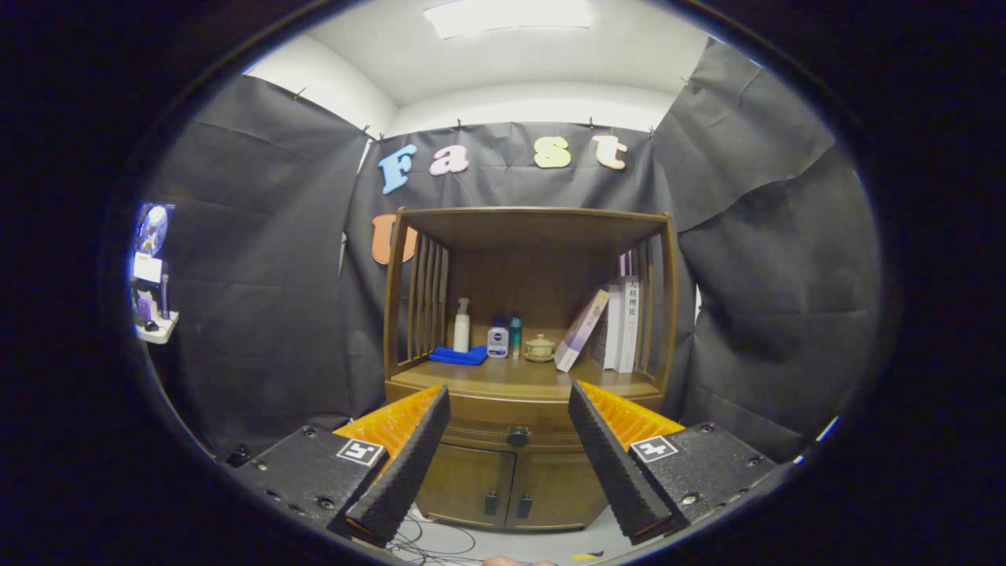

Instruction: Pull open the drawer, take out the items inside it, and place them on the countertop above the cabinet.

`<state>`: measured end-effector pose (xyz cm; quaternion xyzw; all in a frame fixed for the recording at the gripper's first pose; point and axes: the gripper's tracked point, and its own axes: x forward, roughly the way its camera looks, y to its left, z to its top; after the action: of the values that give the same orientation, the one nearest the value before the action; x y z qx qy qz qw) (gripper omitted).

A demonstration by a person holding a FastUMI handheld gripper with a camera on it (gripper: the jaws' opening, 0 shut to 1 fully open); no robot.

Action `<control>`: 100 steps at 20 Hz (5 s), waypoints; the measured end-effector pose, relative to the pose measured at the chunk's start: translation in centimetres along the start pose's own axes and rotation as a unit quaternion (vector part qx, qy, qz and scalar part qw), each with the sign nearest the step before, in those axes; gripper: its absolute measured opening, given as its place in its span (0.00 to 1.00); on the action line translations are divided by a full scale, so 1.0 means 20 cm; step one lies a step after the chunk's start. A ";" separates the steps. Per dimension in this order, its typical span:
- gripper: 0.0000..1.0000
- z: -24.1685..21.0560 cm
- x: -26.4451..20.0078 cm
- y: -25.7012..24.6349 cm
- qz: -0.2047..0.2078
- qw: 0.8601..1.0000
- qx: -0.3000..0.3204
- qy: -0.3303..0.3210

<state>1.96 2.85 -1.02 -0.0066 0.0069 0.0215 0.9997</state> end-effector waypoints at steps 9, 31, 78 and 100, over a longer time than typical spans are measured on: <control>0.99 -0.02 0.03 -0.01 -0.008 1.000 0.007 0.005; 0.99 -0.69 0.73 0.04 -0.016 0.996 0.001 0.089; 0.36 -1.11 0.58 -0.08 -0.055 0.983 0.042 0.169; 0.36 -1.19 -0.04 0.06 0.013 0.980 0.031 0.196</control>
<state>0.74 3.74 -24.82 0.0207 0.2035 0.0324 0.9783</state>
